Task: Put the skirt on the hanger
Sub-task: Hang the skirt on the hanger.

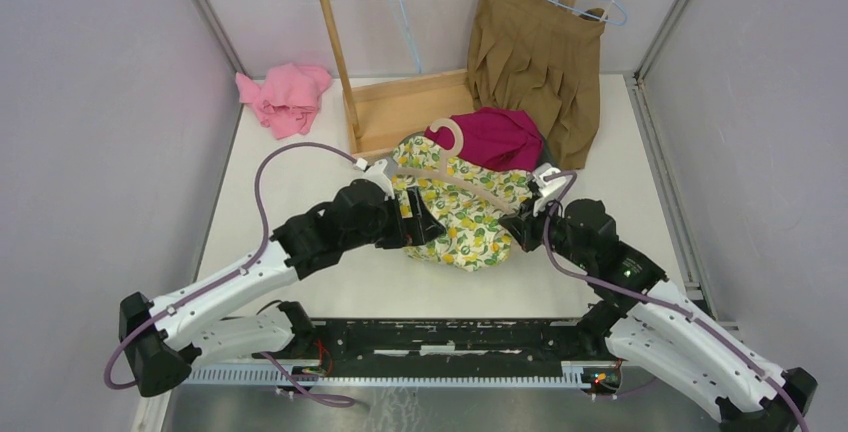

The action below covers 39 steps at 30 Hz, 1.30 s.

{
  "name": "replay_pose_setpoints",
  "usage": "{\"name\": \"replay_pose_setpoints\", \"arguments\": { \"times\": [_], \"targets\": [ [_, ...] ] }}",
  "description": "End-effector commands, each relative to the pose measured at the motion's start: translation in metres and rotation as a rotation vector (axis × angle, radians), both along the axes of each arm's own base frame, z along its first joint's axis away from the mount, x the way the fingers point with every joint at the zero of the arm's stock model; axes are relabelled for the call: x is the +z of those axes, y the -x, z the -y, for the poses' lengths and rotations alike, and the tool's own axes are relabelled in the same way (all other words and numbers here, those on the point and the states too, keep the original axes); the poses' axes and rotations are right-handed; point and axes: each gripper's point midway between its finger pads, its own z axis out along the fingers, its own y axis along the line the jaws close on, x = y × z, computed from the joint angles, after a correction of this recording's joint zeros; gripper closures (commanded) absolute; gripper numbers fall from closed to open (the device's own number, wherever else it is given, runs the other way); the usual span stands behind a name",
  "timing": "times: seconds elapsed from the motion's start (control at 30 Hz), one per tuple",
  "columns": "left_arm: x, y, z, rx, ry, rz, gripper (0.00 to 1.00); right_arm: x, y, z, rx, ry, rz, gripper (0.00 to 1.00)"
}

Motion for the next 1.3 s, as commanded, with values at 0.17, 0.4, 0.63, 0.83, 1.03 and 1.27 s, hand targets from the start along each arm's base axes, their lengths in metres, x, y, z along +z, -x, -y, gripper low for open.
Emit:
{"name": "replay_pose_setpoints", "arguments": {
  "times": [0.17, 0.4, 0.63, 0.83, 1.03, 1.27],
  "targets": [
    [-0.005, 0.001, 0.021, -0.009, 0.119, -0.025, 0.01, 0.058, -0.040, -0.005, -0.116, -0.126, 0.188, 0.99],
    [-0.024, 0.002, 0.039, -0.030, 0.116, -0.081, 0.01, 0.050, -0.046, -0.012, -0.114, -0.140, 0.170, 0.99],
    [-0.036, -0.004, 0.035, 0.042, 0.117, -0.094, 0.01, 0.045, -0.049, -0.017, -0.110, -0.153, 0.157, 0.99],
    [-0.047, -0.011, 0.033, 0.094, 0.111, -0.101, 0.01, 0.049, -0.047, -0.019, -0.099, -0.169, 0.157, 0.99],
    [-0.059, -0.014, 0.035, 0.113, 0.117, -0.107, 0.01, 0.046, -0.045, -0.022, -0.086, -0.176, 0.146, 0.99],
    [-0.049, -0.019, 0.034, 0.128, 0.127, -0.076, 0.01, 0.045, -0.045, -0.022, -0.085, -0.175, 0.146, 0.99]
  ]
}}
